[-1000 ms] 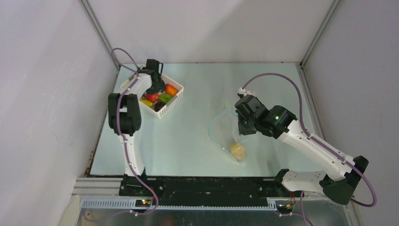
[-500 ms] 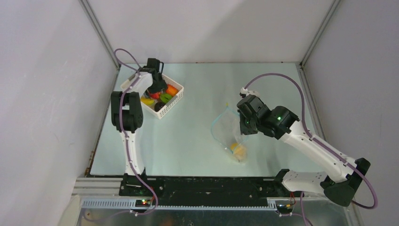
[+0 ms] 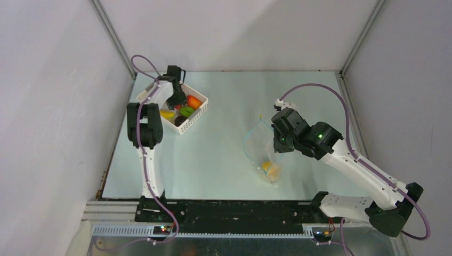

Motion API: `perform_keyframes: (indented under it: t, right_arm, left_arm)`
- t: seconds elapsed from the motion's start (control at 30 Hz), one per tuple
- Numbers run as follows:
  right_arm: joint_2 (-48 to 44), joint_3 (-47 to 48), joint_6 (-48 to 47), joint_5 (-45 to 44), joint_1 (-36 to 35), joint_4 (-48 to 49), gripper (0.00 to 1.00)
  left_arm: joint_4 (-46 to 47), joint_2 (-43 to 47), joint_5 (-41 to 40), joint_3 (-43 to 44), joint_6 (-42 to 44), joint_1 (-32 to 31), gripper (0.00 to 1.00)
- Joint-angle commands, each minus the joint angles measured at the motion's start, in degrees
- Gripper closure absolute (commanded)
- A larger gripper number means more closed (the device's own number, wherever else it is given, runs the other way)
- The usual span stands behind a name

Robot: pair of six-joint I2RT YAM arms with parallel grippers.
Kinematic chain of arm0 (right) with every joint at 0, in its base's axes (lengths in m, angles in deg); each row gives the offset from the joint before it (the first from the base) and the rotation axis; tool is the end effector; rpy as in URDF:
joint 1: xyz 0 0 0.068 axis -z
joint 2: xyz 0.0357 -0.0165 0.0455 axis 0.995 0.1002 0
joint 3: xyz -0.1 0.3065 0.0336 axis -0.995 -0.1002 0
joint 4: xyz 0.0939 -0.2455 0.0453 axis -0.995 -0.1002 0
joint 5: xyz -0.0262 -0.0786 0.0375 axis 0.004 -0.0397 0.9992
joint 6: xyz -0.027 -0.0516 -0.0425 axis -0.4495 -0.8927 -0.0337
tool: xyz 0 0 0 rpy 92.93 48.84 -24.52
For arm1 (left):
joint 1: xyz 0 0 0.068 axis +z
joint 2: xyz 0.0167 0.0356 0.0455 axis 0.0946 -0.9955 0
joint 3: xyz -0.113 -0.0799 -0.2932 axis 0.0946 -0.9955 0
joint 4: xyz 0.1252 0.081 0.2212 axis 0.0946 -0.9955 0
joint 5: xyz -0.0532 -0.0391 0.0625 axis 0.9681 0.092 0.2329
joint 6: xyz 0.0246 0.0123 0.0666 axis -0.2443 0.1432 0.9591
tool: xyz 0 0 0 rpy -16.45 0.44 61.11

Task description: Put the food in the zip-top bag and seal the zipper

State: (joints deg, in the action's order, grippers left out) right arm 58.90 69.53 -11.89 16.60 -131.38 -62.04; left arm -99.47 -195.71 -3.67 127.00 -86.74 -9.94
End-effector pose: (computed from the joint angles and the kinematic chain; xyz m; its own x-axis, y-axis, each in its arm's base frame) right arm 0.1513 0.1389 0.3860 -0.7742 -0.1172 -0.6220 -0.2349 0.9657 0.1104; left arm 0.5250 -0.0278 0.2010 -0.7714 -0.4255 -0.4733 -0.4669 0.8837 -0.0335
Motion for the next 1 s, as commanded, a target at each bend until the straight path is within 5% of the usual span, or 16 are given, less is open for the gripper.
perform_keyframes:
  t: [0.0,0.2,0.5,0.57,0.7,0.97]
  right_arm:
    - [-1.4,-0.2,-0.6,-1.2,0.2,1.7,1.00]
    - [-2.1,-0.5,-0.6,-0.7,0.3,2.2,1.00]
    - [-2.0,-0.7,-1.1,-0.6,0.4,3.0,1.00]
    - [-2.0,-0.7,-1.1,-0.2,0.4,3.2,1.00]
    - [-2.5,-0.9,-0.9,1.2,0.4,4.0,1.00]
    - [-1.4,-1.4,-1.7,2.0,0.7,5.2,1.00]
  left_arm:
    - [-1.5,2.3,0.4,4.0,2.6,0.6,0.76]
    - [-1.6,9.2,0.3,2.7,3.3,0.6,0.84]
    - [4.0,28.9,7.1,-10.6,1.8,0.2,0.87]
    - [6.3,33.3,7.0,-14.7,1.4,-0.3,0.82]
    - [8.0,36.8,4.8,-18.4,2.0,-0.3,0.55]
    - [10.3,22.9,5.8,-11.8,0.6,1.5,0.09]
